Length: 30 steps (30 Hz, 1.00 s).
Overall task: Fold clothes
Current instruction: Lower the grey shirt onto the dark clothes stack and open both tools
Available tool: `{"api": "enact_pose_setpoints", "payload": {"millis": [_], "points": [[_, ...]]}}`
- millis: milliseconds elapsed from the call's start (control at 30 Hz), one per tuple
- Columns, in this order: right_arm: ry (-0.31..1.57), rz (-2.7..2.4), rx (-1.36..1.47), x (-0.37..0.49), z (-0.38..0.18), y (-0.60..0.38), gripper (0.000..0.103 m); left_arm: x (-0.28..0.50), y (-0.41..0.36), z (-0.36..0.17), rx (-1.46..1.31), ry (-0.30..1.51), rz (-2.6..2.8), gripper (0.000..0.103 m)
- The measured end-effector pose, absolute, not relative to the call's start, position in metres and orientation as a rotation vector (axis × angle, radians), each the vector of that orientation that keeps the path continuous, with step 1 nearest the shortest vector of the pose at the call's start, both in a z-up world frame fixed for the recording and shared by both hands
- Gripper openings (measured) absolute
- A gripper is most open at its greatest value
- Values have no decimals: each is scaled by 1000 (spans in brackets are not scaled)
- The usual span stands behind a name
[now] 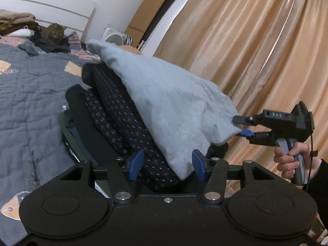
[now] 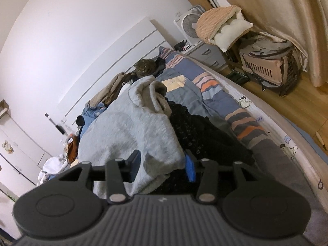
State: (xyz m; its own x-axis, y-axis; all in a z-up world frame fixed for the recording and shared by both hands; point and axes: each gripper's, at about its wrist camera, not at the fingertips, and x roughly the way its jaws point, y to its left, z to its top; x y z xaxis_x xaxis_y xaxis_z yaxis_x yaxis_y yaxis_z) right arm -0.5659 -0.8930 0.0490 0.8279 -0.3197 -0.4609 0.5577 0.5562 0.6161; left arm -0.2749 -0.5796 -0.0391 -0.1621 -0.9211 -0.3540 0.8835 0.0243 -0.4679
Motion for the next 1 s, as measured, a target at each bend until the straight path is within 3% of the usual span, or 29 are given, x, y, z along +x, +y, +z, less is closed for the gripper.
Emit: {"api": "enact_pose_setpoints", "payload": {"millis": [67, 100, 167, 200, 233, 300, 400, 633, 733, 867, 933, 1000], "points": [[308, -540, 836, -564, 49, -894, 45, -278, -585, -42, -73, 715, -1593, 46], [306, -550, 838, -563, 48, -894, 45, -279, -588, -43, -81, 732, -1603, 34], [300, -565, 843, -561, 47, -894, 45, -282, -591, -45, -85, 743, -1601, 33], [296, -570, 844, -560, 46, -894, 45, -283, -591, -45, -88, 743, -1608, 25], [290, -579, 838, -560, 46, -893, 44, -284, -591, -45, -91, 742, -1620, 10], [274, -593, 833, -560, 47, -891, 24, -282, -586, -42, -127, 736, -1636, 5], [241, -596, 833, -566, 52, -887, 11, -275, -574, -33, -168, 709, -1658, 4], [278, -605, 802, -567, 57, -882, 10, -265, -559, -29, -126, 743, -1682, 4], [365, -647, 743, -559, 42, -883, 14, -275, -568, -38, -32, 780, -1654, 5], [361, -672, 764, -569, 31, -888, 27, -279, -558, -41, 21, 753, -1641, 12], [349, -686, 774, -578, 35, -888, 29, -274, -549, -40, 11, 746, -1635, 24], [320, -713, 766, -586, 47, -884, 30, -266, -540, -36, -26, 737, -1623, 29]]}}
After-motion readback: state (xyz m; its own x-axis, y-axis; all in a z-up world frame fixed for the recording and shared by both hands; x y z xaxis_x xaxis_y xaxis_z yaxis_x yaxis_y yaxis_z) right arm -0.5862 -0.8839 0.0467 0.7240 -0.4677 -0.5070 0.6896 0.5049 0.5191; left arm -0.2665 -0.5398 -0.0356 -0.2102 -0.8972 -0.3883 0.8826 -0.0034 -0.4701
